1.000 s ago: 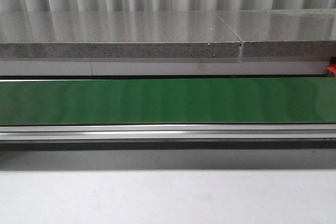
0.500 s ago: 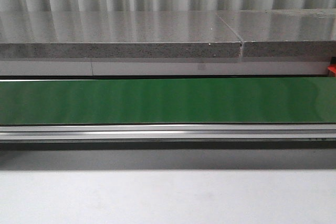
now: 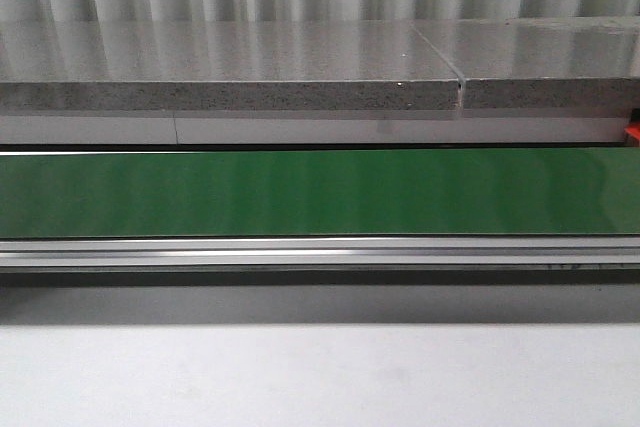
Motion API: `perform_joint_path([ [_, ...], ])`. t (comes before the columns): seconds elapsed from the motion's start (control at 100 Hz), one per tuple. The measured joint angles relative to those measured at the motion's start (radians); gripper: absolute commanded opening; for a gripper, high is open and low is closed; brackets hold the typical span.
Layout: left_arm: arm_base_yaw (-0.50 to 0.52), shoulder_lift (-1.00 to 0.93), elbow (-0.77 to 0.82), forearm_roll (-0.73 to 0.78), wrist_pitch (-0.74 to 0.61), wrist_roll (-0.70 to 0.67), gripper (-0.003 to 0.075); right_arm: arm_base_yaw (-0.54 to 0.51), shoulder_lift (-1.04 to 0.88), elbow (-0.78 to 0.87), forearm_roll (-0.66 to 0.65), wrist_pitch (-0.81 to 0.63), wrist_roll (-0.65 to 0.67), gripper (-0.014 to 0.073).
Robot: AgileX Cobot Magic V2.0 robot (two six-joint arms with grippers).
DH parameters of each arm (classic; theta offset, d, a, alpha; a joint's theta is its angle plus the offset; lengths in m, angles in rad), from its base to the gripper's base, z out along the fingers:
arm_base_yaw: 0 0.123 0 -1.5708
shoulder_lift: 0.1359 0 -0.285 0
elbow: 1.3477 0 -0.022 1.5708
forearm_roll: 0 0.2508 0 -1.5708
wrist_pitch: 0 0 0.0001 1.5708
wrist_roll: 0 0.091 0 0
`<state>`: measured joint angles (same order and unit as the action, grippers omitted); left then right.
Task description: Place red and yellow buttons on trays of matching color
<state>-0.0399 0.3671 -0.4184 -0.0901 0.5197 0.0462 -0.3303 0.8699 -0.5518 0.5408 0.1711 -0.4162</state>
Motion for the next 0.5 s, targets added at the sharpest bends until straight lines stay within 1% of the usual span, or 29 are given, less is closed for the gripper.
perform_joint_path([
  [0.2,0.000,0.000,0.000,0.000,0.000,0.000,-0.0021,0.110,-0.117,0.000,-0.004,0.049,-0.049,0.0561],
  [0.43,0.000,0.000,0.000,0.000,0.000,0.000,-0.0021,0.193,-0.272,-0.002,-0.051,0.152,-0.064,0.0559],
  [0.5,0.000,0.000,0.000,0.000,0.000,0.000,-0.0021,0.210,-0.302,-0.002,-0.069,0.190,-0.064,0.0525],
])
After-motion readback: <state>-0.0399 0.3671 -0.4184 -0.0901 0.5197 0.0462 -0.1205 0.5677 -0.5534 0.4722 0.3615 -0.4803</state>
